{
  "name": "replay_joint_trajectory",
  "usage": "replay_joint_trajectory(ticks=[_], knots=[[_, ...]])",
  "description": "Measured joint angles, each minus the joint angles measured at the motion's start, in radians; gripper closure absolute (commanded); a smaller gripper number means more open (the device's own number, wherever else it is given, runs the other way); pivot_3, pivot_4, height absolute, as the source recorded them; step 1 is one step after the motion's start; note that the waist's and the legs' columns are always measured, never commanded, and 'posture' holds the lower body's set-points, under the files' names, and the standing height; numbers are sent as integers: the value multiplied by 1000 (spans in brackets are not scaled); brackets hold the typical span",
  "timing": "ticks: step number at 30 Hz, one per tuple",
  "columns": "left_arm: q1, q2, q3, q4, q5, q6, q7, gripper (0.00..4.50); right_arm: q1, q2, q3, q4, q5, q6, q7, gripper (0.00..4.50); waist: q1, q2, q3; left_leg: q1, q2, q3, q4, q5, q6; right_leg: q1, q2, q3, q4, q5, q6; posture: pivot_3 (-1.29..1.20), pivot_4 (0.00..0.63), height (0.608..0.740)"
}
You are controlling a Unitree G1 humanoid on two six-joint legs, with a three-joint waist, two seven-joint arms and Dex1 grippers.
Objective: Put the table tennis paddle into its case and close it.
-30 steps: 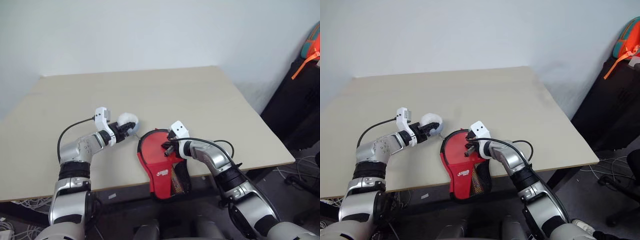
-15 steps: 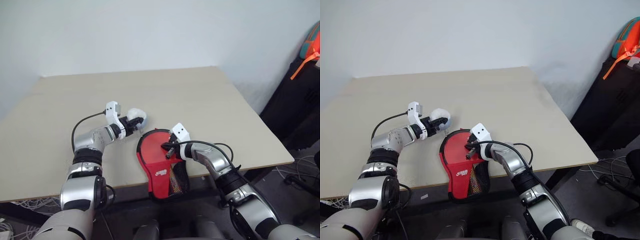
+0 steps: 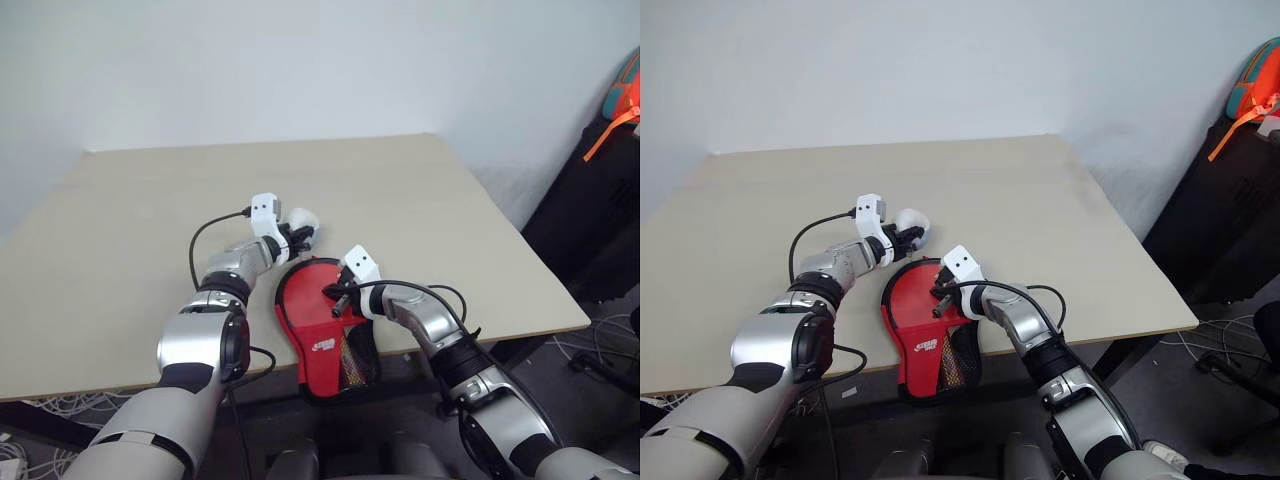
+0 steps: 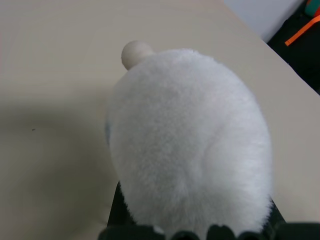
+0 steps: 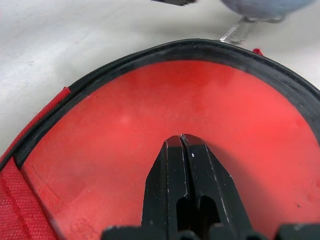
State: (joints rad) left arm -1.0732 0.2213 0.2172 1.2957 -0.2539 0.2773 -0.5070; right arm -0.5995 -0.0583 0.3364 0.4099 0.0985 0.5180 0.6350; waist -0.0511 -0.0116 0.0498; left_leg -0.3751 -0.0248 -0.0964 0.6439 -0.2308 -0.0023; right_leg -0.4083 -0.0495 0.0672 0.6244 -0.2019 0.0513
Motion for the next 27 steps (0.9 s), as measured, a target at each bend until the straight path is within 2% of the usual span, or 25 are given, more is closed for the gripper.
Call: replay_joint_trajectory(ticks=[5,12,21,25,27], knots=[[-25,-61,-8,14,35,-22,-3,3441,-2,-2,3,-2,-14,0,0,4500,0,0,0,0,0,0,0,0,0,0,0,0,0,0,0,0,0,739],[-4,-135,-123,-23,124,-33,-181,3441,1,-3,7,-17,-22,4,0,4500,-1,0,0,0,-1,0,0,0,0,0,0,0,0,0,0,0,0,739],[96,-64,-240,-138,205,-60,-395,3441,10,-21,10,-54,-23,32,7,4500,-1,0,0,0,0,0,0,0,0,0,0,0,0,0,0,0,0,739],[139,-18,-280,-204,213,-55,-503,3441,26,-63,23,-115,-22,68,32,4500,-1,1,0,0,0,0,0,0,0,0,0,0,0,0,0,0,0,739],[151,2,-297,-234,220,-45,-545,2733,34,-83,27,-147,-22,89,40,4500,-1,1,0,0,0,0,0,0,0,0,0,0,0,0,0,0,0,739]])
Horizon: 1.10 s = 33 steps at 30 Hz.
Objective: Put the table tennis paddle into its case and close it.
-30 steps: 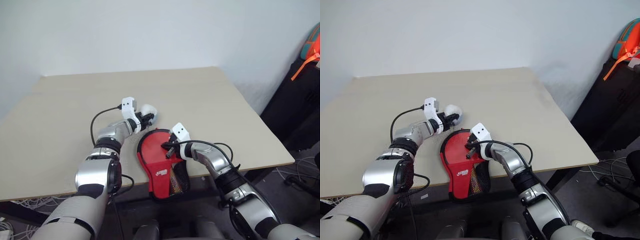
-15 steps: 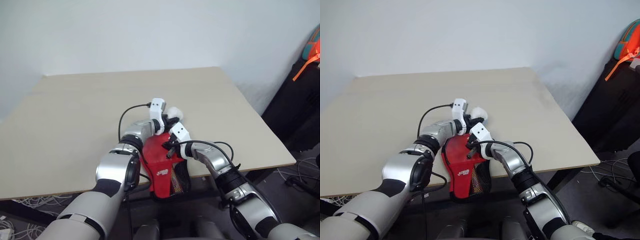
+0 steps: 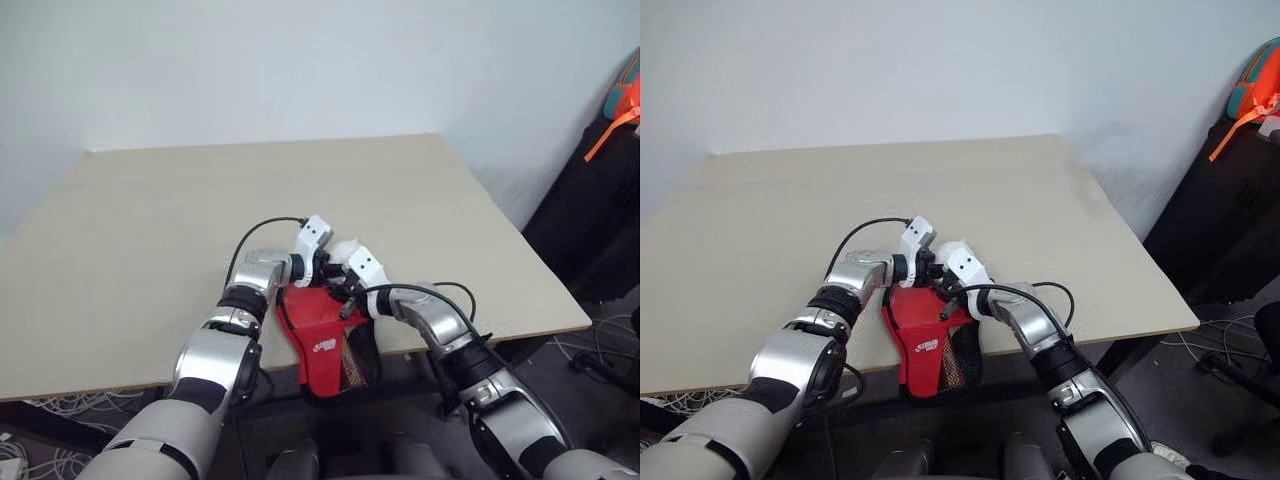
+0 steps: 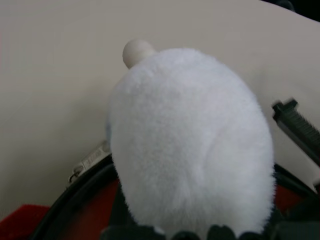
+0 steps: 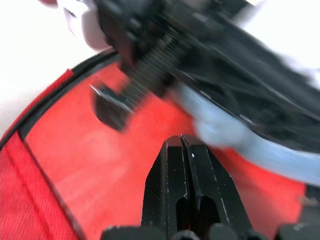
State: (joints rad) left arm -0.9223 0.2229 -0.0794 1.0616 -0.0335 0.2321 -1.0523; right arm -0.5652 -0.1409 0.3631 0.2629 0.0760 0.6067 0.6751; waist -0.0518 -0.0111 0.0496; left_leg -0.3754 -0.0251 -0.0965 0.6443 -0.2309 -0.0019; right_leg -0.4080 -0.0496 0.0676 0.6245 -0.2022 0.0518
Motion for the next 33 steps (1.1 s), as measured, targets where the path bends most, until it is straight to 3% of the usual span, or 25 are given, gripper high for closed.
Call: replay_joint_trajectory(ticks=[7,10,13,16,24,29,33], knots=[[42,14,-26,-76,3,33,-55,207,56,-104,-12,-163,8,110,13,4500,2,0,0,-1,0,0,1,0,0,0,0,0,0,0,0,0,0,739],[54,15,-28,-109,0,54,-69,16,93,-202,-41,-267,31,174,44,4500,2,0,0,-2,0,0,1,0,0,0,0,0,0,0,1,0,0,739],[76,19,-31,-172,-5,86,-81,0,95,-296,-110,-345,64,225,68,3853,2,0,0,-2,0,0,1,0,1,-1,0,0,0,-1,1,0,0,739],[119,39,-34,-272,-21,129,-104,586,74,-377,-176,-407,102,266,99,2857,0,0,1,-1,1,1,1,-1,1,-1,0,0,0,-1,1,0,0,739],[266,119,-39,-679,-106,340,-139,3261,8,-422,-227,-423,141,302,97,0,1,0,1,-2,1,2,1,-1,1,-1,0,1,0,-1,1,0,0,739],[303,145,-16,-874,-185,472,-91,4158,-31,-373,-211,-380,138,300,56,0,1,0,1,-1,1,2,1,-1,1,-1,0,1,0,-1,1,0,0,739],[339,157,-9,-919,-219,510,-28,4179,-53,-313,-178,-341,136,297,33,0,0,0,1,-1,1,2,1,-1,1,-1,0,1,0,-1,1,0,0,739]])
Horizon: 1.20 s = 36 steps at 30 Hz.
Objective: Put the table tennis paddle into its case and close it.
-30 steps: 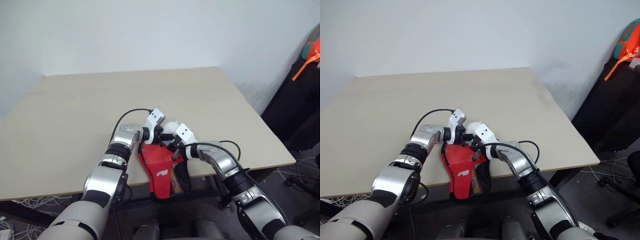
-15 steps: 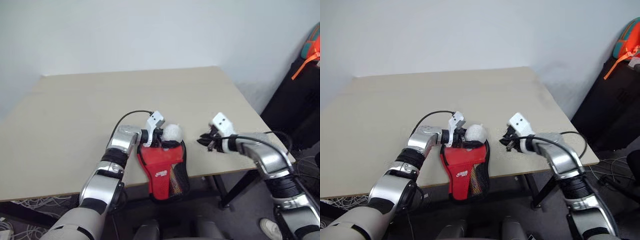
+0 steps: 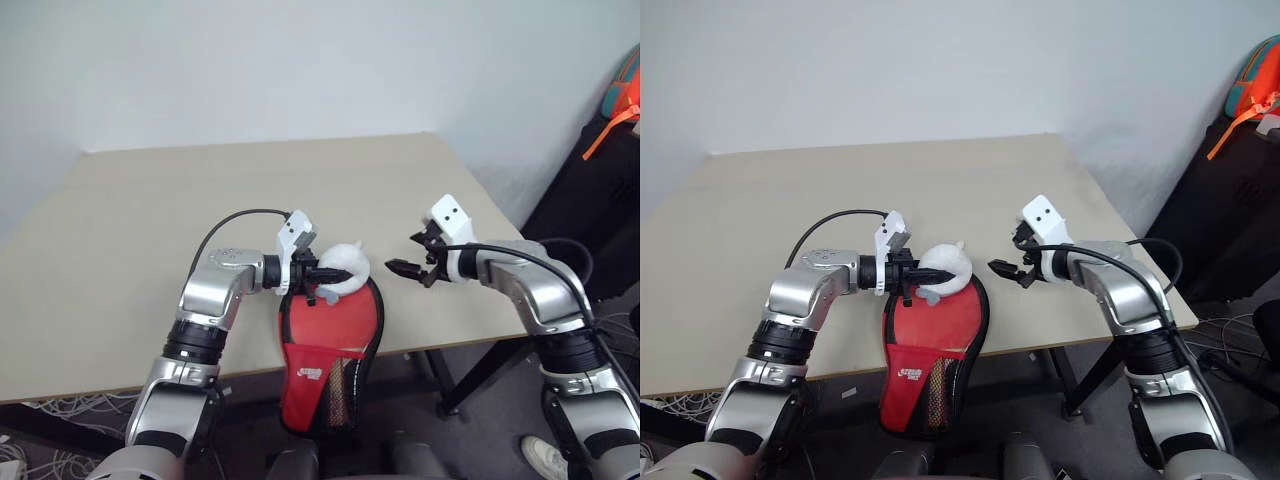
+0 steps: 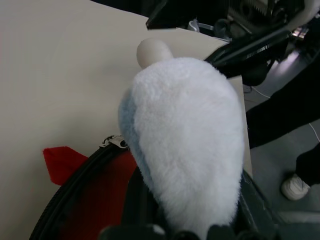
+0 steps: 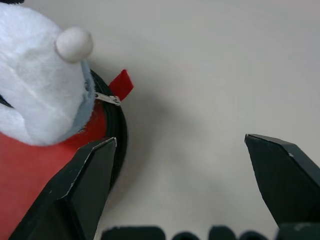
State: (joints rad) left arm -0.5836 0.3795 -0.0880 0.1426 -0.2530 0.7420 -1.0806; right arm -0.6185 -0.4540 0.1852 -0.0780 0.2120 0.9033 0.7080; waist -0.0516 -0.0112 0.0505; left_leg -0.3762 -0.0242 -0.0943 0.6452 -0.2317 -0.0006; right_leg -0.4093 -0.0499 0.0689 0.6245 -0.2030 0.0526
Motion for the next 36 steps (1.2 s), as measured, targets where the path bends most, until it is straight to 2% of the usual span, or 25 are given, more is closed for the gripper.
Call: replay_joint_trajectory(ticks=[10,22,33,34,36], knots=[[43,2,-11,8,-31,5,64,4179,-20,30,24,16,-1,-8,-20,0,2,0,0,0,0,0,0,0,0,0,0,0,0,0,0,0,0,739],[5,-19,-13,180,-18,-104,146,4179,-13,29,24,8,1,1,-33,0,2,0,0,0,0,0,0,0,0,0,0,0,0,0,0,0,0,739],[-24,-24,-20,257,10,-161,157,260,-2,29,25,7,1,4,-37,0,2,0,0,0,0,0,0,0,0,0,0,0,0,0,0,0,0,739],[-24,-24,-25,261,12,-164,153,41,-1,29,25,7,1,4,-38,0,2,0,0,0,0,0,0,0,0,0,0,0,0,0,0,0,0,739],[-24,-24,-31,263,15,-168,151,41,0,30,26,7,1,5,-40,0,2,0,0,0,0,0,0,0,0,0,0,0,0,0,0,0,0,739]])
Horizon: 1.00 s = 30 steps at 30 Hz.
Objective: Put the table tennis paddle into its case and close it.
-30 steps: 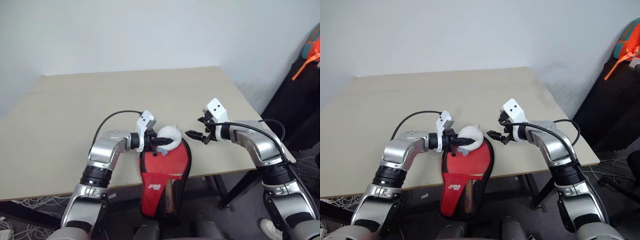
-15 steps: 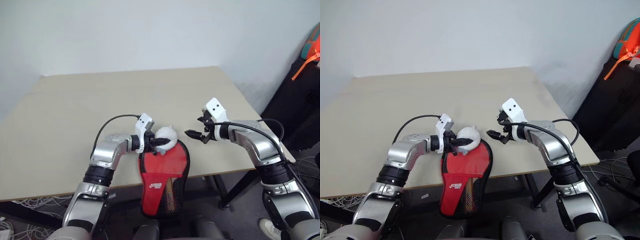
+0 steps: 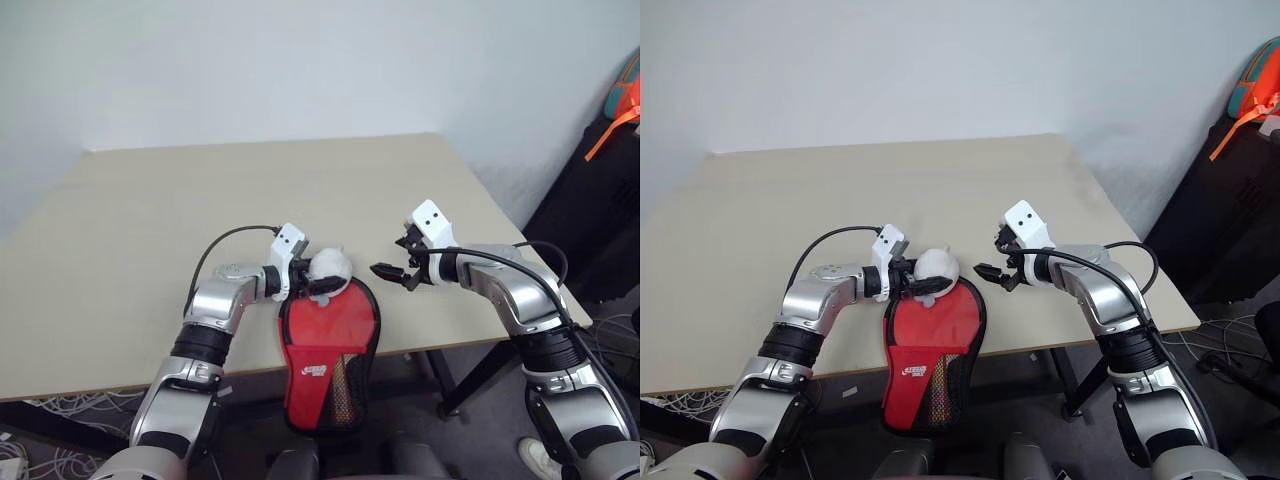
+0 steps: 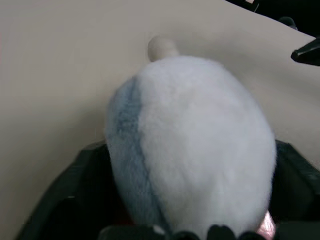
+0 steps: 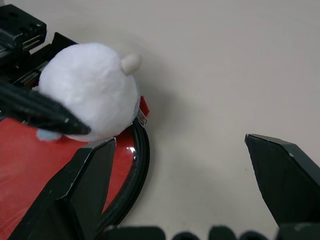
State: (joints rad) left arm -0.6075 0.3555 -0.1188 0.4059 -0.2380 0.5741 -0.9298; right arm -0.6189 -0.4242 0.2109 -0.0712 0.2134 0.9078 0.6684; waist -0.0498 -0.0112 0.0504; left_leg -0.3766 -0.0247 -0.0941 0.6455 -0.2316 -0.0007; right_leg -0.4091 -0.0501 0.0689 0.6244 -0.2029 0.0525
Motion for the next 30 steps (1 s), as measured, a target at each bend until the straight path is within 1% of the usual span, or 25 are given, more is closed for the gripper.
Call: replay_joint_trajectory(ticks=[5,11,17,20,23,26,28,30], knots=[[-1,0,4,-1,-18,8,-22,41,0,0,1,0,0,1,0,0,0,0,0,0,0,0,0,0,0,0,0,0,0,0,0,0,0,739],[-26,22,29,-30,-86,91,-67,41,6,-1,3,-2,1,1,4,0,0,0,0,0,0,0,0,0,0,0,0,0,0,0,0,0,0,739],[-101,40,122,-37,-161,158,-61,41,12,-8,4,-2,1,1,10,0,0,0,0,0,0,0,0,0,0,0,0,0,0,0,0,0,0,739],[-127,50,156,-30,-174,159,-49,41,13,-9,6,-2,1,1,11,0,0,0,0,0,0,0,0,0,0,0,0,0,0,0,0,0,0,739],[-132,81,180,-29,-177,159,-48,41,13,-13,6,-2,1,1,10,0,-2,0,0,0,0,0,0,0,0,0,0,0,0,0,0,0,0,739],[-87,149,172,-92,-176,155,-92,41,11,-17,6,-5,1,6,10,0,-4,0,0,0,0,0,-1,0,0,-1,0,0,0,0,0,0,0,739],[11,218,139,-188,-176,155,-159,41,7,-22,5,-14,4,12,10,0,-5,1,0,1,0,2,-2,0,0,-1,0,2,0,0,0,0,0,739],[86,244,116,-235,-176,160,-190,41,0,-20,3,-20,6,19,10,0,-2,1,0,0,1,1,-1,0,0,-1,0,1,0,0,0,0,0,739]])
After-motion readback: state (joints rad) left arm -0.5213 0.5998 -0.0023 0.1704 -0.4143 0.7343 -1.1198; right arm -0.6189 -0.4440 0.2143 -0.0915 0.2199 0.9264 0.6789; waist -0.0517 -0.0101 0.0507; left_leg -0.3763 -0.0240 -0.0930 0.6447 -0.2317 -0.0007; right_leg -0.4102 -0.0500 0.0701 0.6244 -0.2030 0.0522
